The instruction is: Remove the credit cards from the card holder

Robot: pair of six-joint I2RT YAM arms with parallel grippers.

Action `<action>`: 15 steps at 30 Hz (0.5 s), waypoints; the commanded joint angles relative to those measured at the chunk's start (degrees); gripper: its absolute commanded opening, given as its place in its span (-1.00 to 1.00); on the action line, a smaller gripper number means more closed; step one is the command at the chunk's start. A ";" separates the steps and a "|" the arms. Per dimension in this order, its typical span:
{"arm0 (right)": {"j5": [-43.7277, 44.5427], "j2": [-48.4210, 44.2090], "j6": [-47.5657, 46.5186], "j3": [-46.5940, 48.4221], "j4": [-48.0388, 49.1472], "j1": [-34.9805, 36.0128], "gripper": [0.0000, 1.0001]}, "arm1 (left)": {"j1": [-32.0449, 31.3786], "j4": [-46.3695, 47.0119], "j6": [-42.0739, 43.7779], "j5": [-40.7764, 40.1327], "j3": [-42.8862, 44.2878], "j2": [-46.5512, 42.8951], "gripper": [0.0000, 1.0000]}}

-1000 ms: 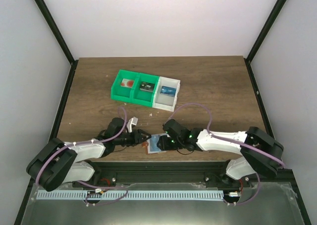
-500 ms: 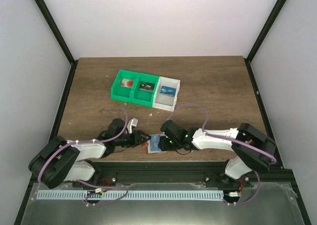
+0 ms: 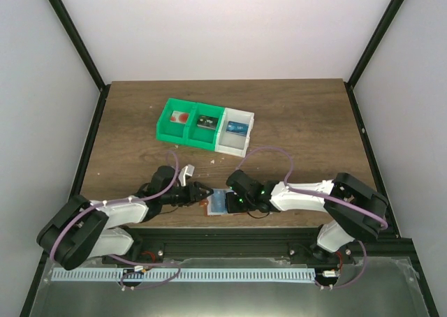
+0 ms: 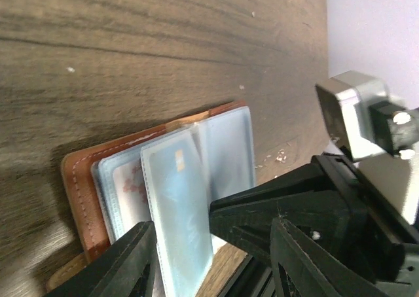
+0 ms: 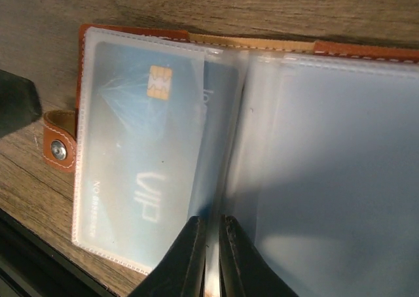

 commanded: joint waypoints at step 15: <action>0.89 0.86 0.62 -2.69 3.06 0.51 -0.87 | -0.93 1.71 -0.27 1.21 4.04 2.00 0.01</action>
